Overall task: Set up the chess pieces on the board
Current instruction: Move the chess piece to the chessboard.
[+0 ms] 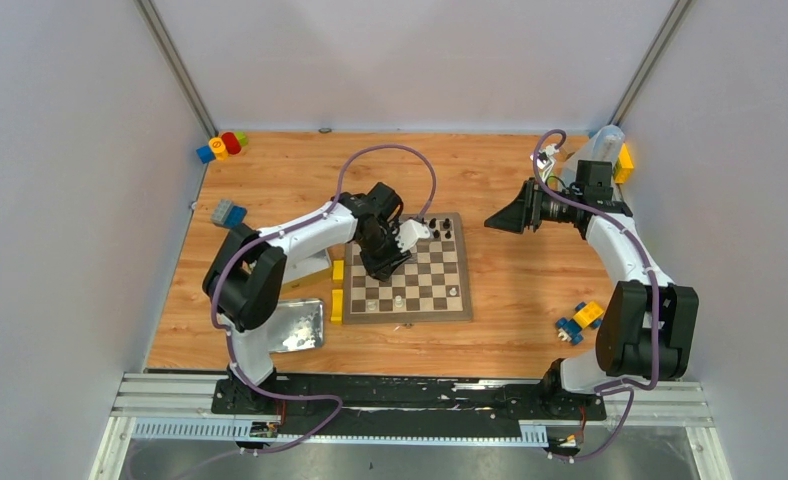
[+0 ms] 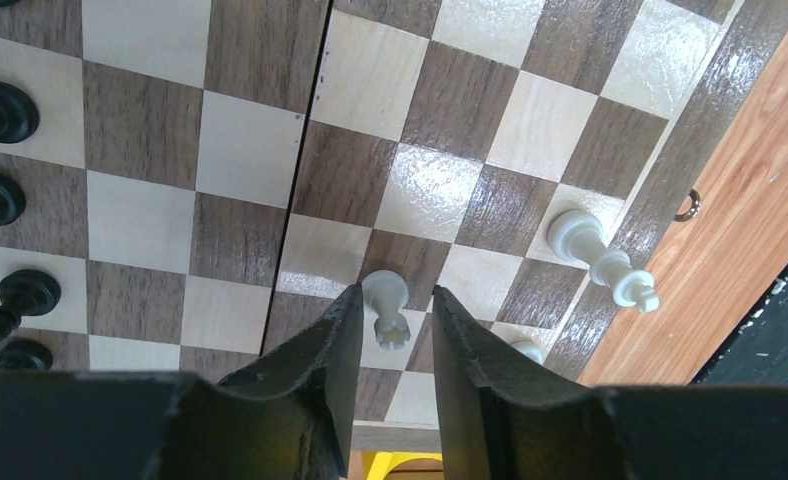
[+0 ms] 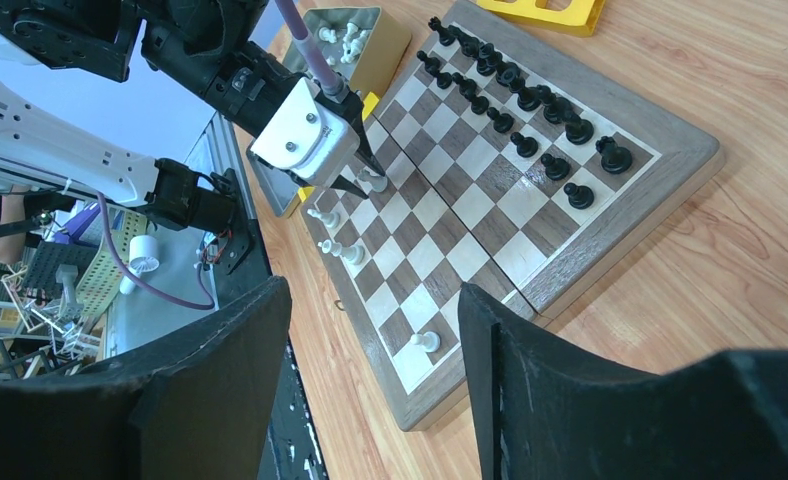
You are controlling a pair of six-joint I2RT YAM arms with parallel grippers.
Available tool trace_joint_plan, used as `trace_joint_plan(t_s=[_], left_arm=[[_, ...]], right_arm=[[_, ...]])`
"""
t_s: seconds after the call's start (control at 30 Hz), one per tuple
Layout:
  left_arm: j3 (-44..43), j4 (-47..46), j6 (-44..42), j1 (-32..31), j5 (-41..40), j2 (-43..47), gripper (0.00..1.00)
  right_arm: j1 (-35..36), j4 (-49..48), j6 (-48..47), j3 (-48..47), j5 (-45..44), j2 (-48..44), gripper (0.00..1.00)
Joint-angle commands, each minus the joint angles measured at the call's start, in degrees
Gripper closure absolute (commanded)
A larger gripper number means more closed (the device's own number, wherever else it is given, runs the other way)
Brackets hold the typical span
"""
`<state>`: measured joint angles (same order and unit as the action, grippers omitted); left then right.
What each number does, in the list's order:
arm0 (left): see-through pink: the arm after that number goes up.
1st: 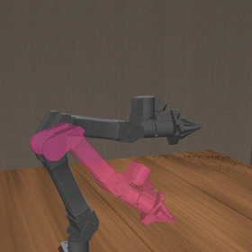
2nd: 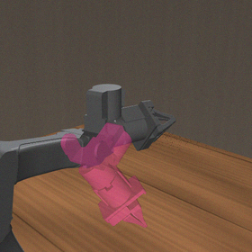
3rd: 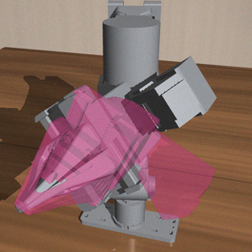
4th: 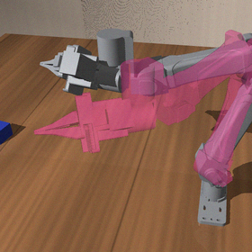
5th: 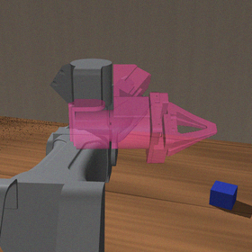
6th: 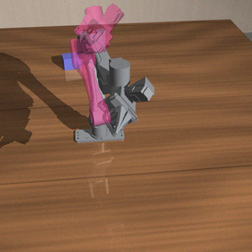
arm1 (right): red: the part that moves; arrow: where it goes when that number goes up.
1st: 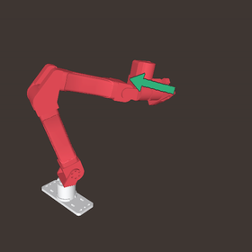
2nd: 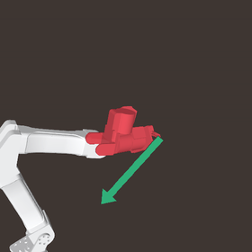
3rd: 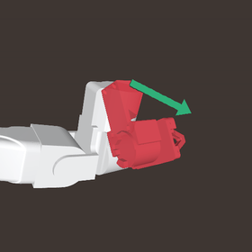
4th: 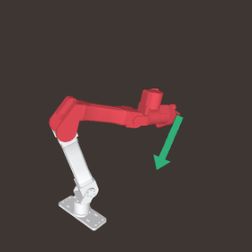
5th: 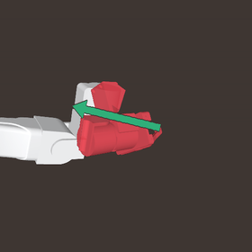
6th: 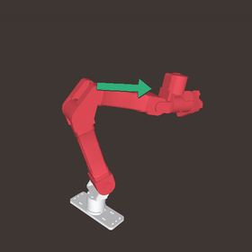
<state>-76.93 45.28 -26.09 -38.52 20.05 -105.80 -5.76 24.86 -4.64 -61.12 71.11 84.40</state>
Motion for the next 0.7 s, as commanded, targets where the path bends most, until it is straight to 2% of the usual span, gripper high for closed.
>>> trace_joint_plan(t_s=[0.0,0.27,0.67], left_arm=[[0.4,-1.4,-0.7,-0.3,0.0,-0.1,0.65],[1.2,-0.8,-1.8,-0.2,-0.7,2.5,0.83],[15.6,1.6,-10.5,0.0,-4.5,19.2,0.83]], right_arm=[[0.1,0.0,-1.8,-0.5,1.1,0.3,0.37],[0.1,0.0,-1.8,-0.4,1.4,0.5,0.39],[0.1,0.1,-1.8,-0.5,1.6,0.7,0.4]])
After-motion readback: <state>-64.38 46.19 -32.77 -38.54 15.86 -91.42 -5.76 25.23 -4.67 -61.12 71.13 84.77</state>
